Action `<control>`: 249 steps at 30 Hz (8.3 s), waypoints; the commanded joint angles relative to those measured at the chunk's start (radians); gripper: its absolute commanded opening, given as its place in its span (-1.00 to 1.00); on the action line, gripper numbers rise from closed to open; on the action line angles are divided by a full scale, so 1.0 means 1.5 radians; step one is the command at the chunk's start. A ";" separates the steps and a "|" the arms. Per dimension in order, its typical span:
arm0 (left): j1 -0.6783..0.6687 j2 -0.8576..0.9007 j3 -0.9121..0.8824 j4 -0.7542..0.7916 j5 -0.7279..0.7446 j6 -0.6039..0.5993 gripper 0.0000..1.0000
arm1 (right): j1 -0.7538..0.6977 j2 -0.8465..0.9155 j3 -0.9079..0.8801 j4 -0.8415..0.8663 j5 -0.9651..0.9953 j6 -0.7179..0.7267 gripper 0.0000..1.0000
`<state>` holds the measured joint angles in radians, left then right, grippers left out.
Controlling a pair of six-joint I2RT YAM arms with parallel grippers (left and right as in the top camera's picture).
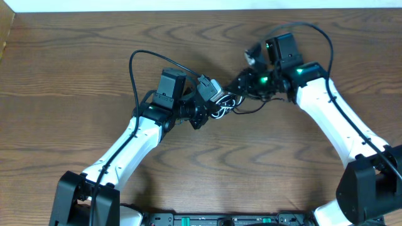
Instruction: Untangle cables
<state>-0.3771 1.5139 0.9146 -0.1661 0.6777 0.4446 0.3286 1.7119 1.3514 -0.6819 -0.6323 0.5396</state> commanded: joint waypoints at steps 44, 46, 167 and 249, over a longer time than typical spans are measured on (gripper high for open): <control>-0.001 -0.003 -0.006 -0.001 0.006 -0.001 -0.85 | 0.045 0.001 -0.073 0.188 -0.064 0.093 -0.98; -0.001 -0.003 -0.006 -0.001 0.006 -0.001 -0.85 | 0.045 0.001 -0.073 0.192 -0.071 0.076 -0.98; -0.001 0.021 -0.008 -0.023 0.006 0.009 -0.85 | -0.002 0.091 -0.078 0.132 -0.208 0.027 -0.21; 0.000 0.023 -0.008 -0.021 -0.023 0.009 -0.85 | -0.054 0.093 -0.082 0.157 -0.268 0.104 -0.30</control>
<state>-0.3771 1.5433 0.9054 -0.2066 0.6254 0.4458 0.2337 1.8530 1.2259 -0.4450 -1.0344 0.6788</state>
